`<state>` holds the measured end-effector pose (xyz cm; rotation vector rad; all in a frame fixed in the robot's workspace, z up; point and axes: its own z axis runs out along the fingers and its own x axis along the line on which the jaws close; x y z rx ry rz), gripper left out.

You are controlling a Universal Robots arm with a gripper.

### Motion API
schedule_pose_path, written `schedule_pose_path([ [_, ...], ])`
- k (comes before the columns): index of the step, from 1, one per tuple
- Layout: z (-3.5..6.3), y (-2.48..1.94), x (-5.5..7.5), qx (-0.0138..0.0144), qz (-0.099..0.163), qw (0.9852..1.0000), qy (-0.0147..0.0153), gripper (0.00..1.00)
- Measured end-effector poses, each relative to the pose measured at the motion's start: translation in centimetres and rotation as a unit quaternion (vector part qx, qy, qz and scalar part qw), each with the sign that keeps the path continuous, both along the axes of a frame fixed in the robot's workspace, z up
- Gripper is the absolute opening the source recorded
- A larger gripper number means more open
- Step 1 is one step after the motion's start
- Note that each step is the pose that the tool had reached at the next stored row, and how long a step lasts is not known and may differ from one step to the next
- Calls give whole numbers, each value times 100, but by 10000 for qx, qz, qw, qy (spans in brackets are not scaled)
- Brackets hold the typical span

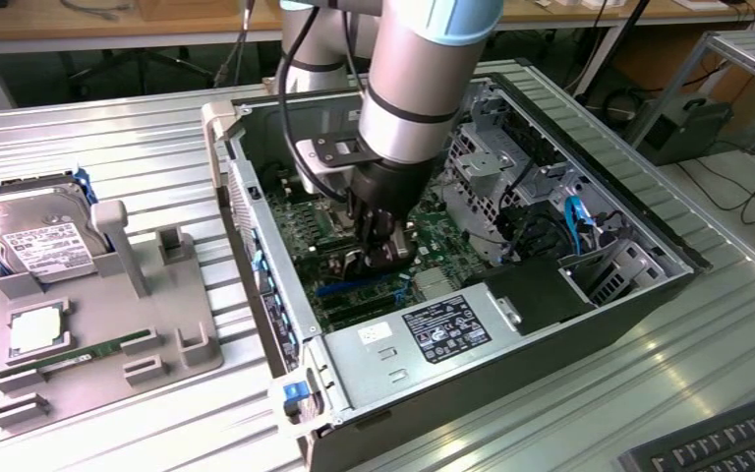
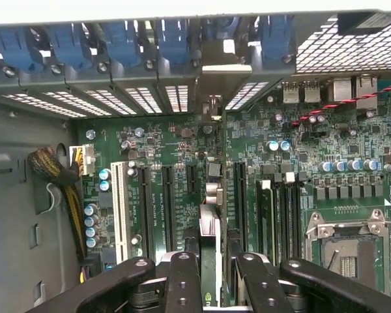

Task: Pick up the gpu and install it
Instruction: 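Insert the gpu into the slot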

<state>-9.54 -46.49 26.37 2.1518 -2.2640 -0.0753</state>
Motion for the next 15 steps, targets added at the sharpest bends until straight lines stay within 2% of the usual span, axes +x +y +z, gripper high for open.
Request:
schedule_pose_path([
  [6,-35,9,-15,3,74,10000,0,26],
  [9,-46,44,-17,5,138,9999,0,26],
  [15,-68,45,-22,4,158,9999,1,26],
])
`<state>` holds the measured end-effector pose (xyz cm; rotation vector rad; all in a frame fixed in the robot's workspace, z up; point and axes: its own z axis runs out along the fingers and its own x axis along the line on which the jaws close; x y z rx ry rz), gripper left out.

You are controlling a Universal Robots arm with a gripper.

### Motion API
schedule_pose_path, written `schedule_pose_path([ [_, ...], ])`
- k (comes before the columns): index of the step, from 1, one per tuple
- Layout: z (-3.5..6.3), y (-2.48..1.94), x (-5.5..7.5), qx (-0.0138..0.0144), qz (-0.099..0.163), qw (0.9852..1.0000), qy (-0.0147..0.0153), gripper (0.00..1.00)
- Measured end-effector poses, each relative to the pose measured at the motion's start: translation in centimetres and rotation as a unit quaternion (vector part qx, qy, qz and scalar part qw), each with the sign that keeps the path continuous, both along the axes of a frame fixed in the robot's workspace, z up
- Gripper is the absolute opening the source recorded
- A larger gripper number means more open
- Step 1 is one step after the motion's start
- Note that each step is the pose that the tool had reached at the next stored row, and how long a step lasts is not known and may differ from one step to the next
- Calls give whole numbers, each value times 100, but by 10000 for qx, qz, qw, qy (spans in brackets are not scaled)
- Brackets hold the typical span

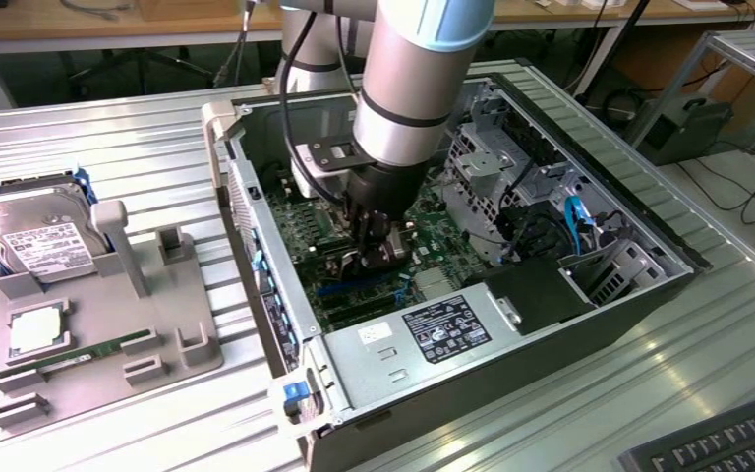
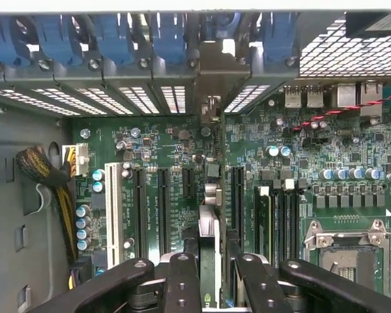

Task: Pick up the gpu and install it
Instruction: 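Insert the gpu into the slot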

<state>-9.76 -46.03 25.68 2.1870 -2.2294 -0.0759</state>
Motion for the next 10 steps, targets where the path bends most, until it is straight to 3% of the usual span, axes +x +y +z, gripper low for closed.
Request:
schedule_pose_path([
  [6,-33,3,-4,12,1,10000,-6,26],
  [10,-26,4,-5,5,3,10000,-1,26],
])
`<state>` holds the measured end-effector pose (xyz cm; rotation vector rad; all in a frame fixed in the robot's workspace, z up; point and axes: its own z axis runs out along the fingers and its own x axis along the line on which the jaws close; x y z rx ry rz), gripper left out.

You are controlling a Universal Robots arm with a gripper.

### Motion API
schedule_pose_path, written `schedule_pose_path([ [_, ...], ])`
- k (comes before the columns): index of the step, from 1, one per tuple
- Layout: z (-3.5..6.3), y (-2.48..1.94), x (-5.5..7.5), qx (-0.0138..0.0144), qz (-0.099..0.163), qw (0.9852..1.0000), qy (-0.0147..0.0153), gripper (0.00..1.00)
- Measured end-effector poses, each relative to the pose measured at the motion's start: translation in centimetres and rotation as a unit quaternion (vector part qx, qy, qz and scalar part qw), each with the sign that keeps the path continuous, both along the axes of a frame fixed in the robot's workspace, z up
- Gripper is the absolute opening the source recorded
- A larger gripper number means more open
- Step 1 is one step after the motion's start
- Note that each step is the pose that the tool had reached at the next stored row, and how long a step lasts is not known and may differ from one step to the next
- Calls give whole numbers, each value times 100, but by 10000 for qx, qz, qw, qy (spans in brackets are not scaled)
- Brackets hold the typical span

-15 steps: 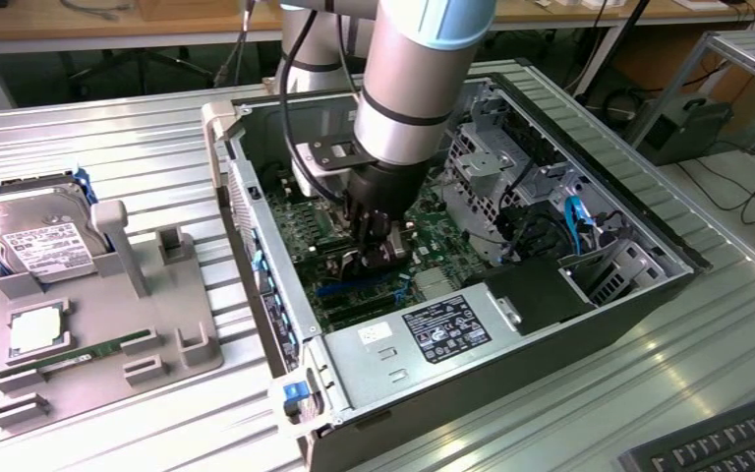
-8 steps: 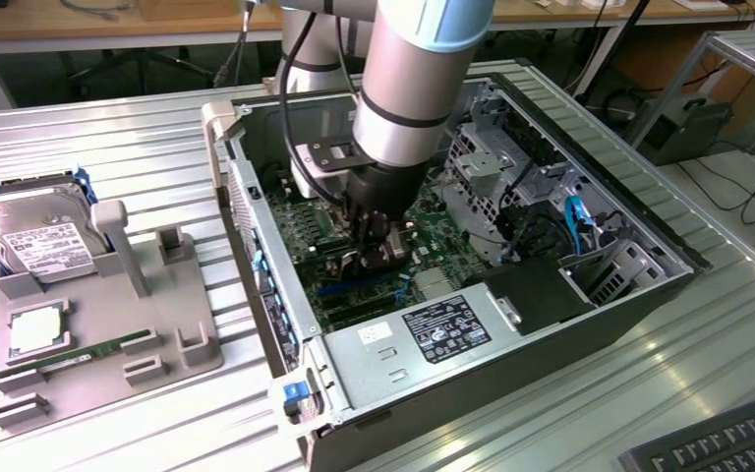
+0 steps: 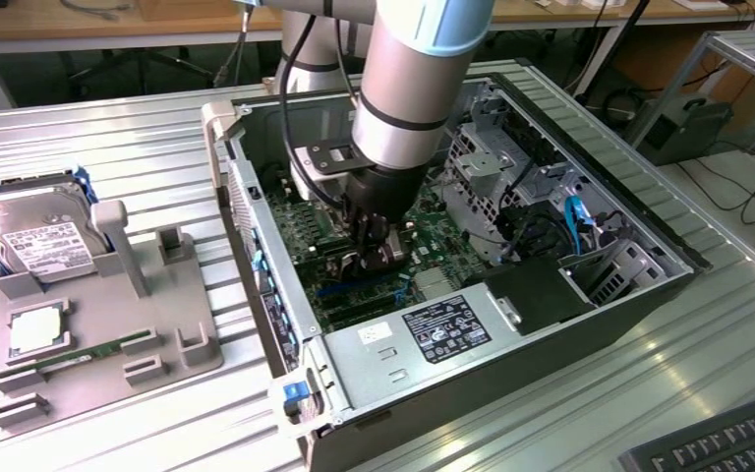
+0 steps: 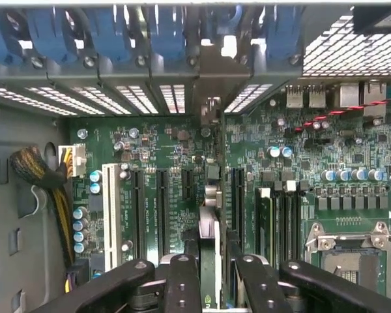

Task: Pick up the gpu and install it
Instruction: 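Insert the gpu into the slot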

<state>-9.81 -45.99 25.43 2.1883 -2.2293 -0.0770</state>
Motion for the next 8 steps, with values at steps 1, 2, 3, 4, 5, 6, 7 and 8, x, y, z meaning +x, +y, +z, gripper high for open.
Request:
schedule_pose_path([
  [1,0,0,0,0,1,10000,0,26],
  [2,-1,0,0,1,1,10000,0,26],
  [3,-1,0,0,0,2,10000,0,26],
  [4,-3,0,0,0,3,10000,0,26],
  [5,-5,0,0,0,5,10000,0,26],
  [6,-7,0,-1,0,5,10000,0,26],
  [7,-10,0,-2,0,6,10000,0,26],
  [8,-12,0,-4,0,6,10000,0,26],
])
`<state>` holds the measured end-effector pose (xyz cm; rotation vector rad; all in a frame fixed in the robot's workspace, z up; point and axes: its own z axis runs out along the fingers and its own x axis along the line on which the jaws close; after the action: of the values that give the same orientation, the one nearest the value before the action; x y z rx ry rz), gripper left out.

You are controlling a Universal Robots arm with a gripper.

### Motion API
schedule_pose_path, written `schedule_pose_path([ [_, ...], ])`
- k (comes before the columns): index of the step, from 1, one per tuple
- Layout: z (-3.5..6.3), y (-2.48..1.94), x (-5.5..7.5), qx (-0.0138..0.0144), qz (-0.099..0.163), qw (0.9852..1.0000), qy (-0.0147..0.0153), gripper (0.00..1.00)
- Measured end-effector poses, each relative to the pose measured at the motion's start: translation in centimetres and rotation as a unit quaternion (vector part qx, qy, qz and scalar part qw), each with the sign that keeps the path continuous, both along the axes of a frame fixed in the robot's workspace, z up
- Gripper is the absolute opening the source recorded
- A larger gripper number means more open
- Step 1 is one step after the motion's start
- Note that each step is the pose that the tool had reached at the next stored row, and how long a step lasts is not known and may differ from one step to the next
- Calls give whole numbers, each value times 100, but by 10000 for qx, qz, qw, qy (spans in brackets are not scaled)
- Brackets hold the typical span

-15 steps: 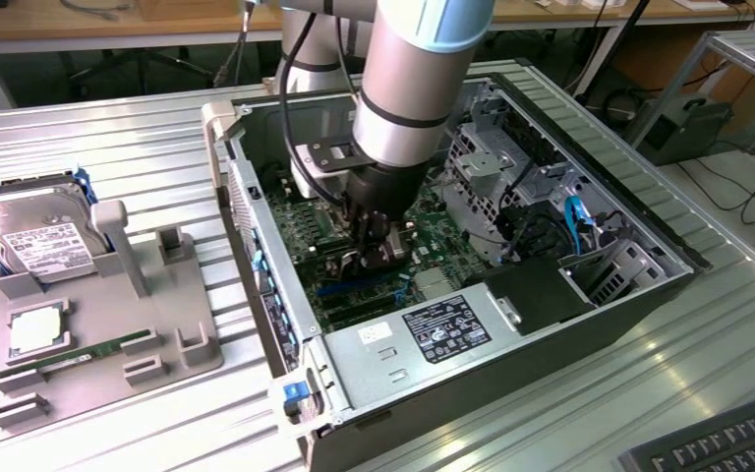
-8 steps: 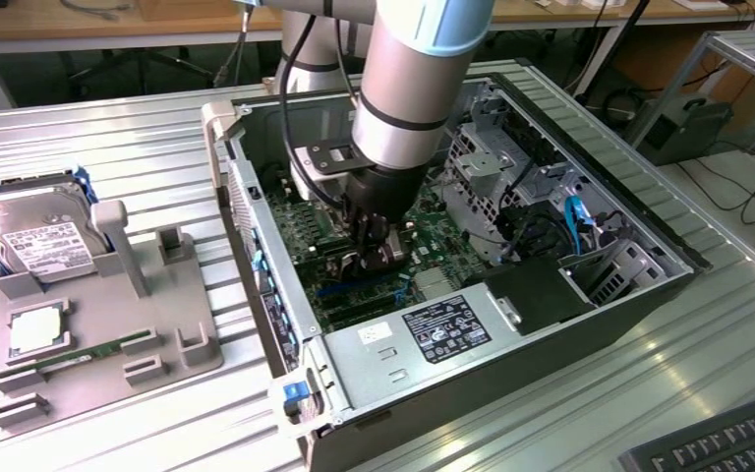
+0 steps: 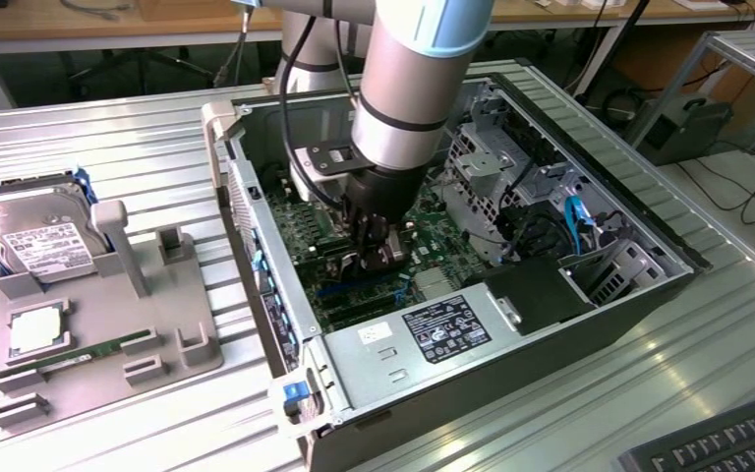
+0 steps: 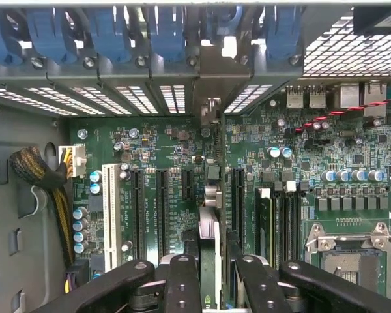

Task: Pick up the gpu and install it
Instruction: 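Insert the gpu into the slot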

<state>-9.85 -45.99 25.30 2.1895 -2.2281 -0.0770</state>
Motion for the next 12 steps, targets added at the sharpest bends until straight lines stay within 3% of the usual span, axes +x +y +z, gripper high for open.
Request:
schedule_pose_path([
  [8,-11,0,-2,2,2,10000,-1,28],
  [9,-10,0,-2,1,2,10000,0,34],
  [12,39,0,-2,0,2,10000,0,34],
])
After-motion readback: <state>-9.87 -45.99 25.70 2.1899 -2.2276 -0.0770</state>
